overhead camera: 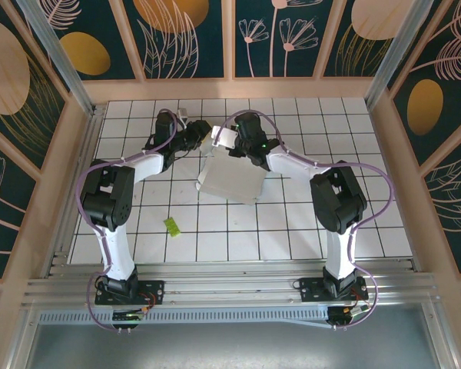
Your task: Fold the paper box
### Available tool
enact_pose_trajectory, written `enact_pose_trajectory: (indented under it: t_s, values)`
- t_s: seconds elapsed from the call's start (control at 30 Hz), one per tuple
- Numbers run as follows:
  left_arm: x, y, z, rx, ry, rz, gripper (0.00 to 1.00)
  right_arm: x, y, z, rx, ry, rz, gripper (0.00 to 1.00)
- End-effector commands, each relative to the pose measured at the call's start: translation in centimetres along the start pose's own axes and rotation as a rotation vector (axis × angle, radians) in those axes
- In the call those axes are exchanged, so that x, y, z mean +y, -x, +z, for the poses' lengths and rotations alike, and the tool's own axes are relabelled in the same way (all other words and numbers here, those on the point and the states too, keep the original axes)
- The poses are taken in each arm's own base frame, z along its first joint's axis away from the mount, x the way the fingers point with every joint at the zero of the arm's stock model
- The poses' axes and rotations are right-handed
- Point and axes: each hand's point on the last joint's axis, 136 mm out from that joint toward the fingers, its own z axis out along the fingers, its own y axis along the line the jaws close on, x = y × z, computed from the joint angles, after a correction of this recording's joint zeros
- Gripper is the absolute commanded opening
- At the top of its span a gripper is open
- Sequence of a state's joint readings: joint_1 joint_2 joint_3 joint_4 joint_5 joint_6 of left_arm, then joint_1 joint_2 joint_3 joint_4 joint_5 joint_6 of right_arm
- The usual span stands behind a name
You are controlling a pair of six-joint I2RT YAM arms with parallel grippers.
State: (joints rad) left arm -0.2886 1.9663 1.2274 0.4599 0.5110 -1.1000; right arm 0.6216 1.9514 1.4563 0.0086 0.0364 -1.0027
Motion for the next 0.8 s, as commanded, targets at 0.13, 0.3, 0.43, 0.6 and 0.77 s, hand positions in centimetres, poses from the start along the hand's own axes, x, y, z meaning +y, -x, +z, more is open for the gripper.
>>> enact_pose_trajectory:
  t_s: [0.13, 0.3, 0.43, 0.6, 0.77]
  values:
    - [2.3, -1.4, 1.3, 0.048, 0.076, -0.018, 0.29, -2.0, 3.0, -1.3, -0.100, 0.073, 0.205, 0.48]
    - [2.4, -1.5, 1.5, 0.052, 0.077, -0.020, 0.29, -3.9, 4.8, -3.0, -0.204, 0.179, 0.435, 0.53]
    - [2.4, -1.6, 1.6, 0.053, 0.075, -0.025, 0.28, -7.1, 4.1, -4.2, -0.288, 0.279, 0.721, 0.57]
    - [2.3, -1.7, 1.6, 0.055, 0.069, -0.029, 0.27, -9.6, 0.9, -3.3, -0.273, 0.454, 1.079, 0.53]
    - [2.1, -1.6, 1.5, 0.051, 0.069, -0.026, 0.27, -9.1, -1.4, -1.8, -0.181, 0.663, 1.312, 0.54]
